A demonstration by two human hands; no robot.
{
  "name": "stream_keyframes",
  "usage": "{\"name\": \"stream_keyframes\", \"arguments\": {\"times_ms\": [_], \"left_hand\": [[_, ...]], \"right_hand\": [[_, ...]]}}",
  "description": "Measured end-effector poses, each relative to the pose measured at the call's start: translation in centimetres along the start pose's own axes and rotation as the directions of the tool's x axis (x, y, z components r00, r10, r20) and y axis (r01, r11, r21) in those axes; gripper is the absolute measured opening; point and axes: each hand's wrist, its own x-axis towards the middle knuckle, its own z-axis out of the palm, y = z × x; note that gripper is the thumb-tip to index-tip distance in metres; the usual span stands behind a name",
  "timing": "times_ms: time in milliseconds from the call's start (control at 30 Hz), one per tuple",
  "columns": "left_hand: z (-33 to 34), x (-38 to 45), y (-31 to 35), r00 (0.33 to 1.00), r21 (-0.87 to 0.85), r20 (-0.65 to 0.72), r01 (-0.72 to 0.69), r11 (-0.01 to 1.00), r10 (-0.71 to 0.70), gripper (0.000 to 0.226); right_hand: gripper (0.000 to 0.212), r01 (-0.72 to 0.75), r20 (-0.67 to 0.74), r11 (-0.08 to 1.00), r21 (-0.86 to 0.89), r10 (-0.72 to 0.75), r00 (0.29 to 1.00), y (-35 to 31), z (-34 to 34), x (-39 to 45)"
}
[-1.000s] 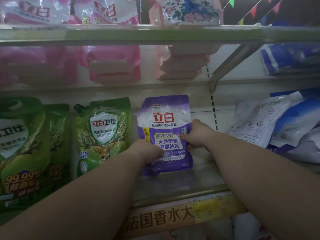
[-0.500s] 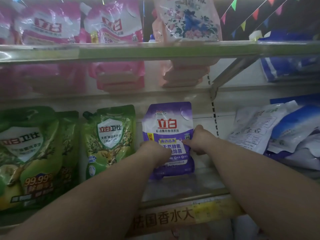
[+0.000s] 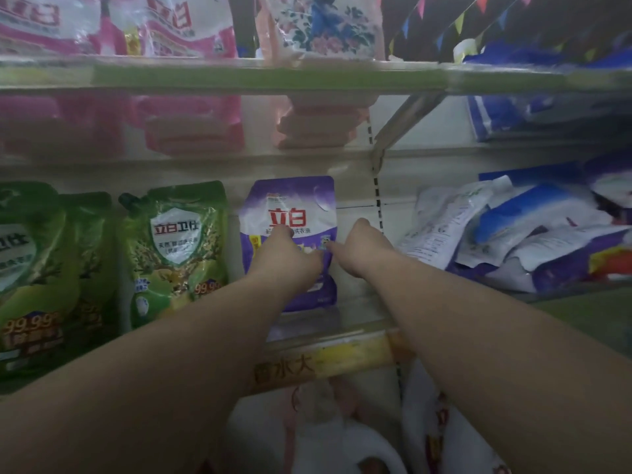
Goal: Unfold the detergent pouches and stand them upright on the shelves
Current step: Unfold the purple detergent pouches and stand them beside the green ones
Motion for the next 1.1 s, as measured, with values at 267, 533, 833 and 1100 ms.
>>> {"name": "stream_keyframes", "arguments": {"times_ms": [267,533,833,1100], "left_hand": [[4.3,-2.0,3.6,0.99,0.023,0.04,-0.135,0.991,0.134,0.07],[8.4,-3.1,6.5,0.971,-0.04,0.06,-0.228,0.973,0.23,0.05],[12.7,-4.3,8.2,0.943,-0.059,0.21,-0.251,0.966,0.257,0.087],[13.7,-3.1,8.3,0.941,-0.009,0.181,-0.288,0.957,0.285,0.12]], "right_hand": [[0.033,0.099,-0.05,0.989,-0.11,-0.105,0.993,3.7,-3.0,-2.7],[0.032,0.184,-0.197,0.983,-0.011,-0.183,0.963,7.2,-7.7,-4.5],[0.013,0.236,-0.37,0.97,-0.061,-0.242,0.897,10.6,-10.4,-4.5],[0.014,0.24,-0.44,0.968,-0.068,-0.245,0.864,12.6,-10.4,-4.1]]}}
